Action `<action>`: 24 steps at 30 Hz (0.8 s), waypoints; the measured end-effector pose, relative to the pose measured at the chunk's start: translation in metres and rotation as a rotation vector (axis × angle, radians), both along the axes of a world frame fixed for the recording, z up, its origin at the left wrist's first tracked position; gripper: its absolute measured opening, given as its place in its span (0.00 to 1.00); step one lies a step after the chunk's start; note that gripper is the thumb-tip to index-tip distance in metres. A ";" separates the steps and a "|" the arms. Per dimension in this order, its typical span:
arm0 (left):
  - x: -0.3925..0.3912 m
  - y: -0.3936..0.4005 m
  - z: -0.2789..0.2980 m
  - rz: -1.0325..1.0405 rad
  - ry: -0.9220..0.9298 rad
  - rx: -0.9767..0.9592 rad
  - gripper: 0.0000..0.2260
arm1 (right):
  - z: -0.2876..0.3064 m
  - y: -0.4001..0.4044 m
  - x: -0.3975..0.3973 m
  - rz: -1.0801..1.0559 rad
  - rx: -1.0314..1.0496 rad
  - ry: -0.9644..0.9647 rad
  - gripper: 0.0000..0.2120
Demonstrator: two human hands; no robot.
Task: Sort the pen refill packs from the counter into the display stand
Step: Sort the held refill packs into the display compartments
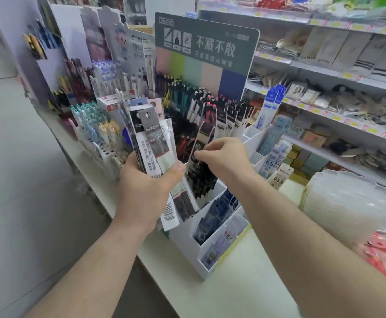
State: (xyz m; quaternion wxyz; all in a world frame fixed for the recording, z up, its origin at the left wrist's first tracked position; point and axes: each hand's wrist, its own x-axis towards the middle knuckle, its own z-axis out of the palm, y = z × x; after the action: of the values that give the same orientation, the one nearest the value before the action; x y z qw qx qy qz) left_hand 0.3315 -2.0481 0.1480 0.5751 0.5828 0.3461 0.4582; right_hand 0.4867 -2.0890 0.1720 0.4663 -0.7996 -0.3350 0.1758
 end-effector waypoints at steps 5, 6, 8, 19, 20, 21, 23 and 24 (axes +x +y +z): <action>0.007 -0.007 0.003 -0.063 -0.011 0.000 0.11 | 0.007 -0.002 0.006 0.036 -0.072 0.016 0.07; 0.008 -0.009 0.004 -0.089 -0.020 -0.002 0.11 | 0.009 -0.007 0.007 0.025 -0.049 0.005 0.07; 0.012 -0.017 0.008 -0.174 -0.047 -0.011 0.11 | 0.013 -0.020 0.010 -0.040 0.055 -0.014 0.06; 0.059 -0.060 -0.014 -0.625 0.065 -0.196 0.23 | -0.002 -0.125 -0.019 -0.098 0.255 -0.046 0.13; 0.064 -0.063 -0.018 -0.670 0.090 -0.192 0.24 | -0.009 -0.128 -0.015 -0.116 0.158 -0.074 0.18; 0.067 -0.066 -0.020 -0.722 0.116 -0.189 0.25 | -0.014 -0.132 -0.011 -0.148 0.083 -0.071 0.23; 0.072 -0.070 -0.026 -0.854 0.135 -0.212 0.23 | -0.017 -0.138 -0.004 -0.194 0.045 0.025 0.23; 0.073 -0.070 -0.028 -0.912 0.133 -0.251 0.22 | -0.017 -0.142 -0.001 -0.199 0.069 0.094 0.20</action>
State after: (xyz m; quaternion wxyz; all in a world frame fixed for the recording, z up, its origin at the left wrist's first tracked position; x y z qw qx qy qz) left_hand 0.4048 -2.1186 0.1199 0.7599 0.6294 0.1439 0.0755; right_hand 0.4854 -2.2315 0.1547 0.5240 -0.8032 -0.2378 0.1543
